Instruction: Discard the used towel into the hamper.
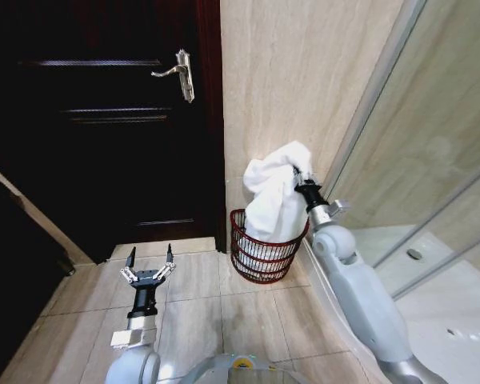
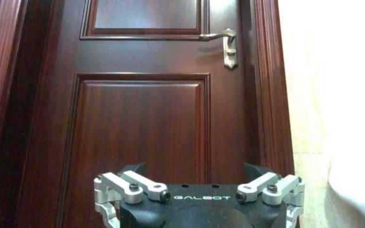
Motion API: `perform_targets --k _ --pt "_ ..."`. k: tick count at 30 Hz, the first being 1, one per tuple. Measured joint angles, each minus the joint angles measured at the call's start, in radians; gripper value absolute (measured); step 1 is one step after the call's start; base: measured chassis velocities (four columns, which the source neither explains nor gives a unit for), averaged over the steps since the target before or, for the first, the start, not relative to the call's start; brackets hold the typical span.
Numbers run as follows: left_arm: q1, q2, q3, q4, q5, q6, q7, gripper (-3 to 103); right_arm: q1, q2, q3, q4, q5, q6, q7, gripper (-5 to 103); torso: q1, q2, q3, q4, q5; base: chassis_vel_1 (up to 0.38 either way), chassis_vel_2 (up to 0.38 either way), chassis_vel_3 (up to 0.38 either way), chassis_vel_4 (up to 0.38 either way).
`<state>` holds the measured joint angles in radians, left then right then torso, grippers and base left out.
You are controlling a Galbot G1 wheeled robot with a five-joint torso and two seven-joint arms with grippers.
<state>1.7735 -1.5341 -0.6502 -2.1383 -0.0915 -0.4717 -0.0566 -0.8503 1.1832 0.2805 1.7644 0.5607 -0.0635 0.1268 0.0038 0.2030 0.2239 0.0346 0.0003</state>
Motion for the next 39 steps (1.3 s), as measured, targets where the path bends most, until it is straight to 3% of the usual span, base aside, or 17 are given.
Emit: perform_targets --k 8,14,23,26,28,29,30,33,39 --pt "0.005 -0.004 0.001 -0.007 0.000 0.002 0.000 100 -0.040 0.006 0.010 -0.061 0.002 0.010 -0.022 19 -0.002 -0.007 -0.005 -0.0001 -0.0004 0.000 0.000 0.000 0.000" --pt "0.007 -0.004 0.001 -0.010 0.000 0.002 0.000 100 -0.063 -0.001 0.012 -0.032 0.031 -0.022 -0.008 19 -0.003 -0.023 -0.019 -0.0001 -0.0003 0.000 0.000 0.000 0.000" --pt "0.007 -0.005 -0.003 -0.011 -0.003 -0.009 -0.002 100 -0.101 -0.030 0.013 0.063 0.084 -0.199 0.059 19 -0.003 -0.028 -0.024 0.0000 -0.0001 0.000 0.000 0.000 0.000" --pt "0.006 -0.005 -0.011 -0.008 -0.007 -0.013 -0.008 100 -0.116 -0.072 0.025 0.149 0.130 -0.339 0.104 19 -0.003 -0.028 -0.024 -0.0001 0.0000 0.000 0.000 0.000 0.000" --pt "0.006 -0.005 -0.012 -0.008 -0.008 -0.013 -0.008 100 -0.115 -0.080 0.028 0.166 0.149 -0.372 0.118 19 -0.003 -0.028 -0.024 -0.0001 -0.0001 0.000 0.000 0.000 0.000" --pt "0.007 -0.005 -0.012 -0.007 -0.008 -0.013 -0.008 100 -0.101 -0.100 0.034 0.207 0.221 -0.476 0.161 19 -0.004 -0.028 -0.024 -0.0002 -0.0004 0.000 0.000 0.000 0.000" --pt "0.007 -0.005 -0.012 -0.007 -0.008 -0.013 -0.008 100 -0.101 -0.100 0.034 0.207 0.221 -0.476 0.161 19 -0.004 -0.028 -0.024 -0.0002 -0.0004 0.000 0.000 0.000 0.000" --pt "0.007 -0.008 -0.009 -0.005 -0.008 -0.014 -0.008 100 -0.053 -0.131 0.031 0.202 0.301 -0.599 0.178 19 -0.004 -0.027 -0.023 0.0000 -0.0003 0.000 0.000 0.000 0.000" --pt "0.010 -0.012 -0.017 -0.006 -0.017 -0.017 -0.008 100 -0.005 -0.156 -0.016 0.112 0.396 -0.661 0.220 19 -0.004 -0.027 -0.023 0.0000 0.0000 0.000 0.000 0.000 0.000"
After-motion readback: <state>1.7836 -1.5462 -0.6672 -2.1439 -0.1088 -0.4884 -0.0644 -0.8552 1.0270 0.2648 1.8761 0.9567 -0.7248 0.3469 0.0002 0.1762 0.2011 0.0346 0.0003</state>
